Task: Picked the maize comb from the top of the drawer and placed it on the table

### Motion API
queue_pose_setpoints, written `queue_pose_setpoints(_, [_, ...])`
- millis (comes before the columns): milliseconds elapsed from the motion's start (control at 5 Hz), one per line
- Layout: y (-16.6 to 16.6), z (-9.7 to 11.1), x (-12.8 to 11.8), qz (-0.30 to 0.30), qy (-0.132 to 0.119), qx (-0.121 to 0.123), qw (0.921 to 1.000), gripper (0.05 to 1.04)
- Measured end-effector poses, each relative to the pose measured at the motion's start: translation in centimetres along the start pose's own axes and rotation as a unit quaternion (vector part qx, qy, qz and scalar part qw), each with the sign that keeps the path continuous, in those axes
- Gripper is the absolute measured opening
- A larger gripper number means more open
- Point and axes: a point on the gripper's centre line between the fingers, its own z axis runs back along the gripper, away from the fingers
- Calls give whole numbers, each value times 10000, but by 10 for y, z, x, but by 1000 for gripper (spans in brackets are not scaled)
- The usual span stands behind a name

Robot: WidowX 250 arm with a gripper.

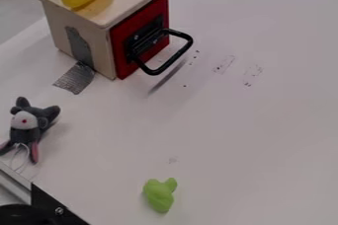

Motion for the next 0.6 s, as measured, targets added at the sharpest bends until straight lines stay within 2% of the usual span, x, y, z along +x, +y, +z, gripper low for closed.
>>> queue_pose_setpoints(200, [-1, -11, -2, 8, 149, -109, 9998, 999])
queue_pose_setpoints(400, [10, -28, -5, 318, 374, -22, 9988, 999])
queue_pose_setpoints(600, [29, -51, -17, 685, 732, 52, 9949, 999])
